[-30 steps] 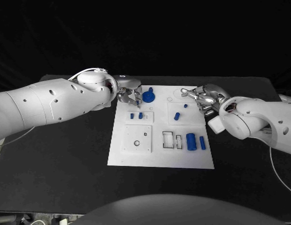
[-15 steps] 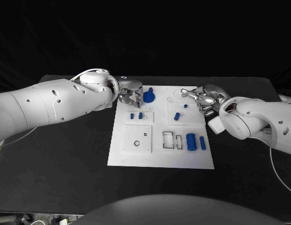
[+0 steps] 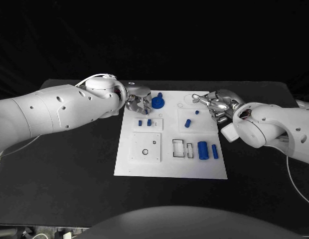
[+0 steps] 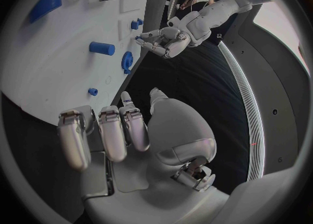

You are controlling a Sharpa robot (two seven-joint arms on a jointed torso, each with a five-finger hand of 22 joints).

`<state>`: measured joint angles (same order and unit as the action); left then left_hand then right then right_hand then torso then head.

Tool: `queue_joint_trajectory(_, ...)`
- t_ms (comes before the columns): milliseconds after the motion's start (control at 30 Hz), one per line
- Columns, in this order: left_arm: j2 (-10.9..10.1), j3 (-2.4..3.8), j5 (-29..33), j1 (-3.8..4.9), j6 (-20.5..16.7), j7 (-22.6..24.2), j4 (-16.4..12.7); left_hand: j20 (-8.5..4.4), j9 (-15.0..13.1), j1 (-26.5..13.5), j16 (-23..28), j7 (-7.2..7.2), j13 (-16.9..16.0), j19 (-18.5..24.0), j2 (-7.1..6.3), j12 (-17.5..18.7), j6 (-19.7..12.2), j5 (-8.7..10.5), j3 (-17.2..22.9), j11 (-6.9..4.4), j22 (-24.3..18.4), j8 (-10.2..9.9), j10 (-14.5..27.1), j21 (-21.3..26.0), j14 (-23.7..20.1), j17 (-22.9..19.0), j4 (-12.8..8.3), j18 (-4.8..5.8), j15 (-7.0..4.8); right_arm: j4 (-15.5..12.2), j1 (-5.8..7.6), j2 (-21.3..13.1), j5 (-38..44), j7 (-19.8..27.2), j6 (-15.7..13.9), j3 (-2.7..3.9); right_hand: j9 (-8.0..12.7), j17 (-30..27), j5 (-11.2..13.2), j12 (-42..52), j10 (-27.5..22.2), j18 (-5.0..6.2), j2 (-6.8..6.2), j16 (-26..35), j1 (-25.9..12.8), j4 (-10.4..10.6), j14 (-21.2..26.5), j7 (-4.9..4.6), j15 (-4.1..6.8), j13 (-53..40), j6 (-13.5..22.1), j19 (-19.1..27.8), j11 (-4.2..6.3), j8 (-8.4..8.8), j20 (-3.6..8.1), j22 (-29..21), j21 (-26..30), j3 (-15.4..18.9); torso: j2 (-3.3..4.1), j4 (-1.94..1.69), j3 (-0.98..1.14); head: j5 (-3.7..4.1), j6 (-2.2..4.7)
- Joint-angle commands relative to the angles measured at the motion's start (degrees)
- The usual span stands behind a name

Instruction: Assemble the parts on the task board

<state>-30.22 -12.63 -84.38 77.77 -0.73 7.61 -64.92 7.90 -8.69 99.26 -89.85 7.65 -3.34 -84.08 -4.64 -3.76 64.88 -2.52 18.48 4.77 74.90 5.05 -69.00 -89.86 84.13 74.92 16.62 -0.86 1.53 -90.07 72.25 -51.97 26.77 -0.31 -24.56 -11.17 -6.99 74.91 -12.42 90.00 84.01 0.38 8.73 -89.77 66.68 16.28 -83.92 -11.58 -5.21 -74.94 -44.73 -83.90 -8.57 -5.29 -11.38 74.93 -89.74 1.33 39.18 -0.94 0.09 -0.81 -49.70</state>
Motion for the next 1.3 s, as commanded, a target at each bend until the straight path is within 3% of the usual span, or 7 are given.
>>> queue_joint_trajectory(33,0.2,0.02,-0.1,-0.07,1.1,-0.2,-0.2,-0.06,0.1,-0.1,-0.1,-0.07,-0.1,-5.9,0.63,0.3,-0.5,-0.39,0.4,-0.01,15.1,-0.4,0.4,-0.1,5.9,15.1,-0.1,0.86,0.38,-0.1,-0.04,0.0,0.1,0.0,0.9,-0.01,0.0,15.1,-0.4,0.0,6.0,-0.38,0.41,-0.2,0.2,0.0,-6.1,-1.22,-0.17,-15.1,-0.3,-6.1,-0.22,-0.25,-0.31,15.1,-0.3,0.4,0.0,-0.01,-0.05,0.02,-0.07)
queue_joint_trajectory(633,1.3,0.01,-0.9,-0.51,2.8,-0.1,1.0,-0.01,0.2,-0.1,-0.1,-0.28,-0.1,-5.9,0.6,0.3,-0.7,-0.39,0.7,-0.18,15.1,-0.6,1.0,-0.1,5.9,15.1,-0.1,0.86,0.31,-0.1,-0.04,-0.1,0.2,-0.4,1.5,-0.01,0.0,15.1,-0.4,0.0,6.0,-0.38,0.43,-0.2,0.2,0.0,-6.1,-1.22,-0.16,-15.1,-0.4,-6.1,-0.22,-0.32,-0.29,15.1,-0.3,0.5,0.02,0.03,0.02,0.06,0.12)
queue_joint_trajectory(1300,1.1,0.01,-1.3,-0.57,4.8,-1.0,1.3,0.01,0.3,-0.2,-0.1,-0.54,-0.1,-5.9,0.38,0.3,-0.9,-0.38,0.8,-0.33,15.1,-0.7,1.6,-0.1,5.9,15.1,-0.1,0.86,0.2,-0.1,-0.04,-0.1,0.1,-0.6,1.6,-0.01,0.0,15.1,-0.4,0.0,6.0,-0.38,0.43,-0.2,0.2,0.0,-6.1,-1.22,-0.16,-15.1,-0.4,-6.1,-0.22,-0.32,-0.29,15.1,-0.3,0.5,-0.01,0.01,-0.01,0.05,0.08)
